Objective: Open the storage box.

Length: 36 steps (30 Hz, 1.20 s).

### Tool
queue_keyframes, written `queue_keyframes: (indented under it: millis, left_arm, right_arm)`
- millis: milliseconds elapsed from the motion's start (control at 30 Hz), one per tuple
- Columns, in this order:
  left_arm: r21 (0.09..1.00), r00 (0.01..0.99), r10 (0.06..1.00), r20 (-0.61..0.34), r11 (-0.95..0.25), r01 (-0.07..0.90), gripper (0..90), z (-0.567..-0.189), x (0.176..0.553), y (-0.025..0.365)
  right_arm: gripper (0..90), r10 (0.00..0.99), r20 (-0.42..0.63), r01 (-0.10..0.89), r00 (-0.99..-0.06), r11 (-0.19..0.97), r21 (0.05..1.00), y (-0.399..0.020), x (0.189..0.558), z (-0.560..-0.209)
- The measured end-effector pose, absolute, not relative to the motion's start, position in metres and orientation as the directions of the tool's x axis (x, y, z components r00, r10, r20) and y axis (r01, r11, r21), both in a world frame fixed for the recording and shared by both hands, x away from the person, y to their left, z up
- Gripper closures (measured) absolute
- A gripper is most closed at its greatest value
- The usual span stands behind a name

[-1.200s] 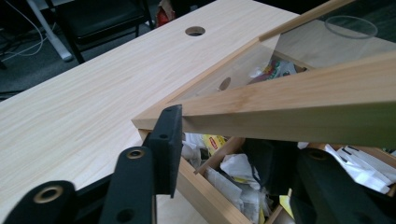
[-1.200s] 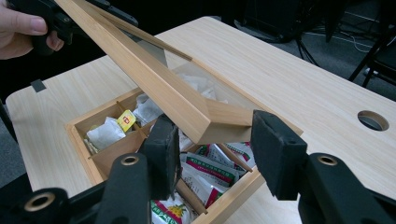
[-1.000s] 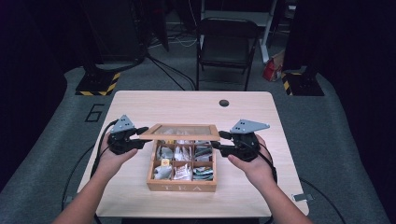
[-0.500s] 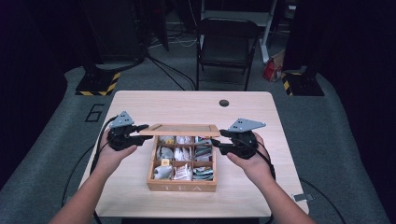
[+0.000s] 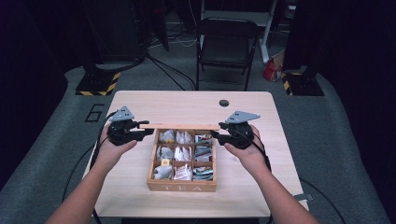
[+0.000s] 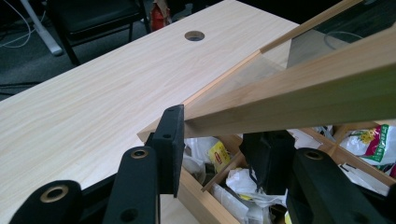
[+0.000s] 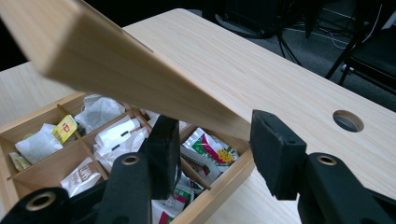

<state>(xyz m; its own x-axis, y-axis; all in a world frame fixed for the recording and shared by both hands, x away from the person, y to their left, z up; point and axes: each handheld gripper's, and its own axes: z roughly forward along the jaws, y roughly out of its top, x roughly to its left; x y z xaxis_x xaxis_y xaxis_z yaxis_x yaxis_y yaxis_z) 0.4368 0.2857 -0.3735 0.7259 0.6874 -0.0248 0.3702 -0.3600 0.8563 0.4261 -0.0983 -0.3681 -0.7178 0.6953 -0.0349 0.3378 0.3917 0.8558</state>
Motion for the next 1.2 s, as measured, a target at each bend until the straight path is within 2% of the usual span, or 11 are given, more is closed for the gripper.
queue_keyframes:
  millis: [333, 533, 667, 1200]
  left_arm:
    - [0.862, 0.726, 0.686, -0.039, -0.344, 0.371, 59.0, -0.373, 0.441, 0.287]
    - [0.864, 0.725, 0.688, -0.038, -0.342, 0.370, 59.0, -0.372, 0.442, 0.287]
    - [0.870, 0.723, 0.689, -0.045, -0.329, 0.368, 59.0, -0.372, 0.443, 0.287]
    - [0.885, 0.725, 0.688, -0.037, -0.314, 0.344, 56.9, -0.383, 0.454, 0.287]
  right_arm:
    - [53.6, 0.709, -0.038, 0.352, -0.704, 0.395, 0.849, -0.093, 0.443, -0.380]
    - [57.3, 0.718, -0.034, 0.355, -0.695, 0.384, 0.852, -0.091, 0.450, -0.385]
    - [57.0, 0.723, -0.003, 0.371, -0.690, 0.358, 0.857, -0.092, 0.453, -0.385]
    - [57.6, 0.724, 0.005, 0.382, -0.689, 0.359, 0.852, -0.092, 0.458, -0.382]
